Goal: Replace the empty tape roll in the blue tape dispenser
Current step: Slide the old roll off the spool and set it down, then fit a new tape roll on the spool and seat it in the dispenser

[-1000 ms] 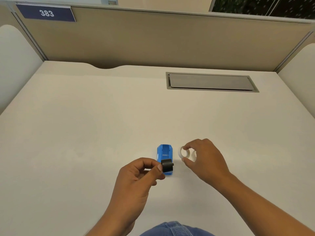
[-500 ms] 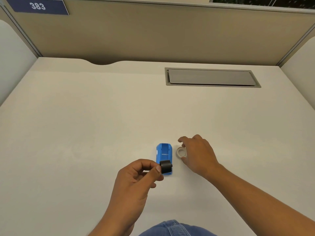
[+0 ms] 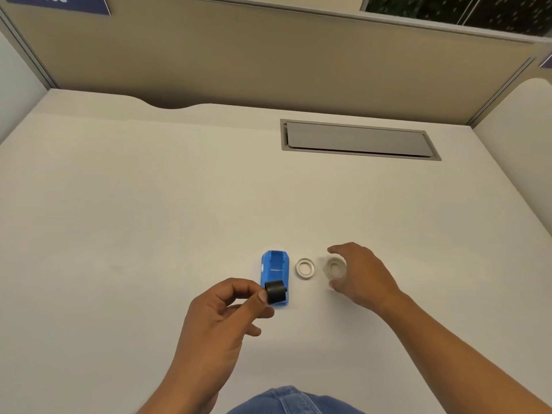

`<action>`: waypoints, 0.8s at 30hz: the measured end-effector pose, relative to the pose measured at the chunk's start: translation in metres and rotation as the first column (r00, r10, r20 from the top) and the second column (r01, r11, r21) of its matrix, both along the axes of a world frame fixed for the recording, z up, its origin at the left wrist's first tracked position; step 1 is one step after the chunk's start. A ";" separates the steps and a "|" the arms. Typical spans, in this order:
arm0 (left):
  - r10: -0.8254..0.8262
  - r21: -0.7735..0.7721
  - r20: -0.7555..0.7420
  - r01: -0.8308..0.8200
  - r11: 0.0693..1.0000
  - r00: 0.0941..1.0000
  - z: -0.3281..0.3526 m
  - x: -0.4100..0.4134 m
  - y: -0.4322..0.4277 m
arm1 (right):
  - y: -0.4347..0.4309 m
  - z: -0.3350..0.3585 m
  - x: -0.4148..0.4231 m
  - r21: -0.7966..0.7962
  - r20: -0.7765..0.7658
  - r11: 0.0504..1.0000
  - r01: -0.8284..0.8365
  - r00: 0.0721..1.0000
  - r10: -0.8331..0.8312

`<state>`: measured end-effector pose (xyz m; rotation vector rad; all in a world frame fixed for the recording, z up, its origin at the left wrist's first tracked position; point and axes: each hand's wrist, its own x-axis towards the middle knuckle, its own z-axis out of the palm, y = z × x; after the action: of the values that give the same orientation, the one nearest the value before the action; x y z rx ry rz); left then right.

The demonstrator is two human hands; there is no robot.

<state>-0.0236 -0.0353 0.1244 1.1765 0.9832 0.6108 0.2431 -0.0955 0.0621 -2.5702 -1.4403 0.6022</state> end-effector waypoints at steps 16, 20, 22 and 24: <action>0.022 0.016 0.017 -0.022 1.000 1.000 0.013 -0.011 -0.003 | -0.017 0.005 -0.009 0.212 -0.181 0.959 0.191 0.971 -0.153; 0.029 0.017 0.013 -0.030 0.999 0.999 0.017 -0.011 -0.003 | -0.029 0.045 -0.040 0.383 -0.397 0.893 0.238 0.915 -0.073; 0.031 0.013 0.012 -0.032 0.999 0.999 0.019 -0.010 -0.004 | -0.035 0.068 -0.057 0.441 -0.479 0.863 0.245 0.878 -0.005; 0.018 -0.002 0.010 -0.018 1.000 1.000 0.020 -0.010 -0.005 | -0.040 0.089 -0.071 0.485 -0.523 0.843 0.232 0.849 0.068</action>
<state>-0.0335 -0.0403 0.1445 1.1630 0.9864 0.6294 0.1725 -0.1360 0.1508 -1.8265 -1.0926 0.6961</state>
